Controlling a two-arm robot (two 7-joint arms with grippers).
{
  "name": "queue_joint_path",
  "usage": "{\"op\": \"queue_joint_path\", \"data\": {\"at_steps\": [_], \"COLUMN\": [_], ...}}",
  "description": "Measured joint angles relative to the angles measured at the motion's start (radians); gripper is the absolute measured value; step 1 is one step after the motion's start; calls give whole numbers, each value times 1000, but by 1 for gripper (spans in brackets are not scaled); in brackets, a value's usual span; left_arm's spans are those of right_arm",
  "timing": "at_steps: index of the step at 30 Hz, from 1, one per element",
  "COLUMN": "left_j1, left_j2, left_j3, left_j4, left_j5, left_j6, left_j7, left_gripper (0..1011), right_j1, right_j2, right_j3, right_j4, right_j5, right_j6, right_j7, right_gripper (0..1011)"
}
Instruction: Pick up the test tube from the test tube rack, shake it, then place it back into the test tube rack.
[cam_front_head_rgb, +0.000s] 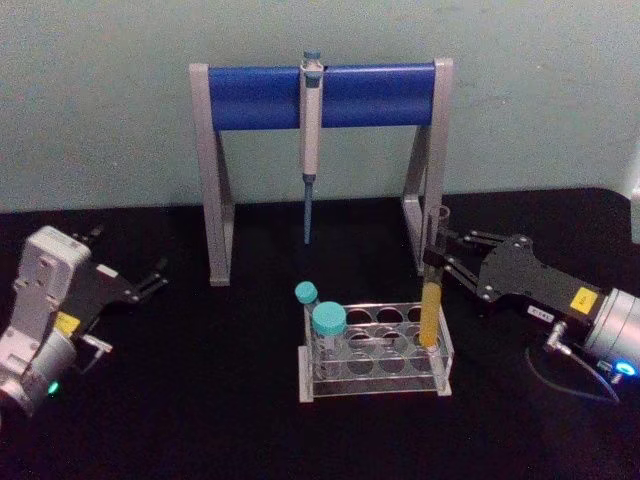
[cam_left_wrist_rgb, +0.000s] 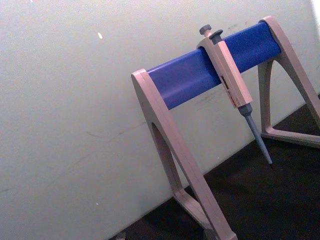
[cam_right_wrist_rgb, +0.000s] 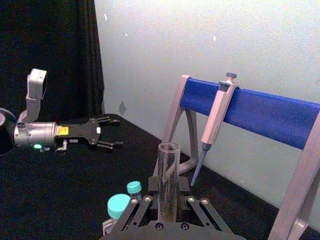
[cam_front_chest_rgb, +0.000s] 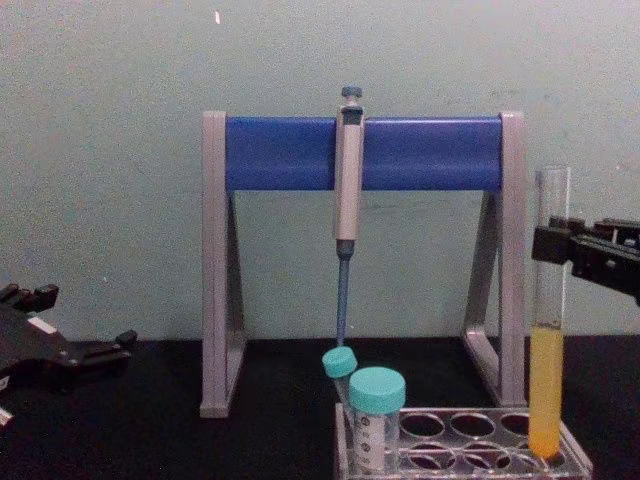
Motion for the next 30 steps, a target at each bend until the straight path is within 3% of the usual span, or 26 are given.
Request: {"op": "queue_joint_path", "data": {"at_steps": [30], "left_j1": [0], "left_j2": [0], "left_j3": [0], "left_j4": [0], "left_j5": [0], "left_j6": [0], "left_j7": [0], "left_gripper": [1001], "right_j1": [27], "right_j2": [-16], "right_j3": [-25], "right_j4": [58], "right_j5": [-7], "right_j6": [13], "right_j7": [14], "right_gripper": [237]}}
